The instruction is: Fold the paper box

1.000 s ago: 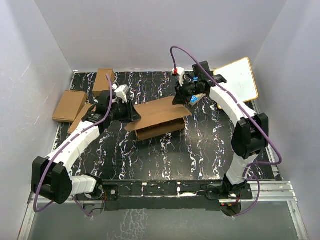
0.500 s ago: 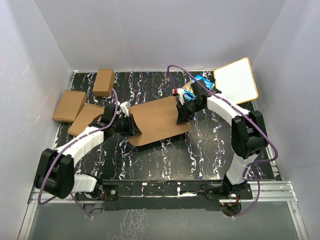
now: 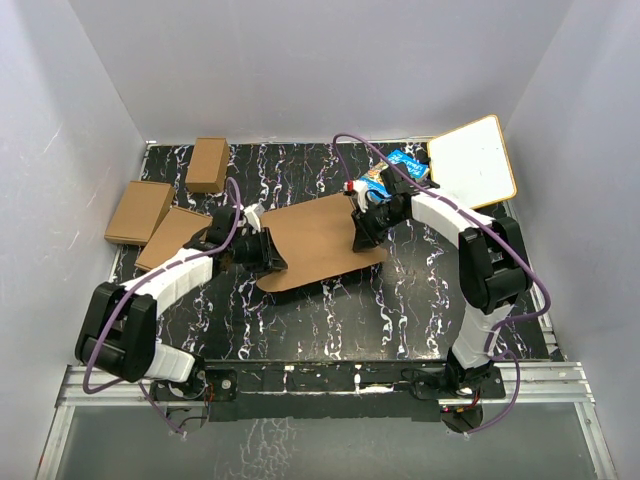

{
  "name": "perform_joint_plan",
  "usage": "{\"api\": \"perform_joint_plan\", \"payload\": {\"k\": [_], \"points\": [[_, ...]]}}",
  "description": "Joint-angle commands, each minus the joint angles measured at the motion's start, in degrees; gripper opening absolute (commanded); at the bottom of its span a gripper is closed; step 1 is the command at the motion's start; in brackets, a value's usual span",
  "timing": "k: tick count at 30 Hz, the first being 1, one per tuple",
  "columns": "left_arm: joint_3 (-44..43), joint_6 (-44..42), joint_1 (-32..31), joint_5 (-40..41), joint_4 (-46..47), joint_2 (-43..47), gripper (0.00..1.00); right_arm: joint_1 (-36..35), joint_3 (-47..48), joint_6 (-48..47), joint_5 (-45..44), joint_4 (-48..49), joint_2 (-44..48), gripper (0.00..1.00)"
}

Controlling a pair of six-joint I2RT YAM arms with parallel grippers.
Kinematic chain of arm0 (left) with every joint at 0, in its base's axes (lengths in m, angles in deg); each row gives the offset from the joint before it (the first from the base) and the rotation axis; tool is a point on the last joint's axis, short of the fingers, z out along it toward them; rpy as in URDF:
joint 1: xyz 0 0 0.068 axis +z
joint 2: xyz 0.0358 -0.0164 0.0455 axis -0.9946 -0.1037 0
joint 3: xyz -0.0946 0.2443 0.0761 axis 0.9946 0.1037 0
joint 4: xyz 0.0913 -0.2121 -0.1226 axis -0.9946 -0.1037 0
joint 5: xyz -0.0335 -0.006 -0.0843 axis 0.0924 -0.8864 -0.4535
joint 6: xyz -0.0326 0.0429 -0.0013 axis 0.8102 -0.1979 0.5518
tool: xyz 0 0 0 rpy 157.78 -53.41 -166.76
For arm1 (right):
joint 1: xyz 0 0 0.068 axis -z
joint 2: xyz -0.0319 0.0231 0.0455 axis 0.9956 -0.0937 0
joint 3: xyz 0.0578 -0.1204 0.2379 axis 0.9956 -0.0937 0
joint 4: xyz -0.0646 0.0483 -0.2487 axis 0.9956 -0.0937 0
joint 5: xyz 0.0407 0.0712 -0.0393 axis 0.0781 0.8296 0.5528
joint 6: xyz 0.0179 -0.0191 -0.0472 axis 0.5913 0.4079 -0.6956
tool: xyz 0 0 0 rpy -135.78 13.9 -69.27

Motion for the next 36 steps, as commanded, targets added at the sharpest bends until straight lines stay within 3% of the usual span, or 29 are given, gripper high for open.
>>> {"api": "perform_joint_plan", "payload": {"k": [1, 7, 14, 18, 21, 24, 26, 30, 33, 36], "points": [[-0.7, -0.9, 0.3, 2.5, -3.3, 2.9, 0.27, 0.2, -0.2, -1.4, 1.6, 2.3, 0.0, 0.18], [-1.4, 0.4, 0.3, 0.5, -0.3, 7.0, 0.30, 1.4, 1.2, -3.3, 7.1, 1.4, 1.8, 0.20], [-0.6, 0.7, 0.4, -0.4, 3.2, 2.2, 0.32, 2.1, 0.5, -4.4, 4.8, 1.9, -1.7, 0.21], [-0.4, -2.6, 0.3, 0.2, 3.9, 3.5, 0.33, 2.2, 0.1, -9.9, 8.0, 0.1, 0.9, 0.26], [0.0, -6.5, 0.4, 0.3, 5.5, 8.0, 0.36, 2.0, -0.1, -16.3, 11.5, -1.7, 4.1, 0.39], [0.8, -11.7, 0.4, 1.5, 7.3, 13.2, 0.47, 1.7, -1.3, -24.6, 14.0, -2.1, 8.6, 0.57], [1.6, -15.8, 0.3, 1.5, 8.2, 16.1, 0.52, 1.1, -3.7, -32.4, 15.6, -0.8, 11.5, 0.70], [4.7, -22.9, 0.3, -2.4, 11.0, 19.7, 0.52, 0.1, -11.9, -52.3, 17.0, 5.8, 16.9, 0.91], [9.8, -29.3, 0.1, -9.9, 17.0, 22.3, 0.54, -2.0, -14.8, -54.6, 12.8, 12.9, 17.4, 0.95], [12.2, -36.2, 0.1, -11.3, 18.5, 24.3, 0.61, -3.2, -12.4, -54.2, 9.5, 12.9, 14.1, 0.94]]}}
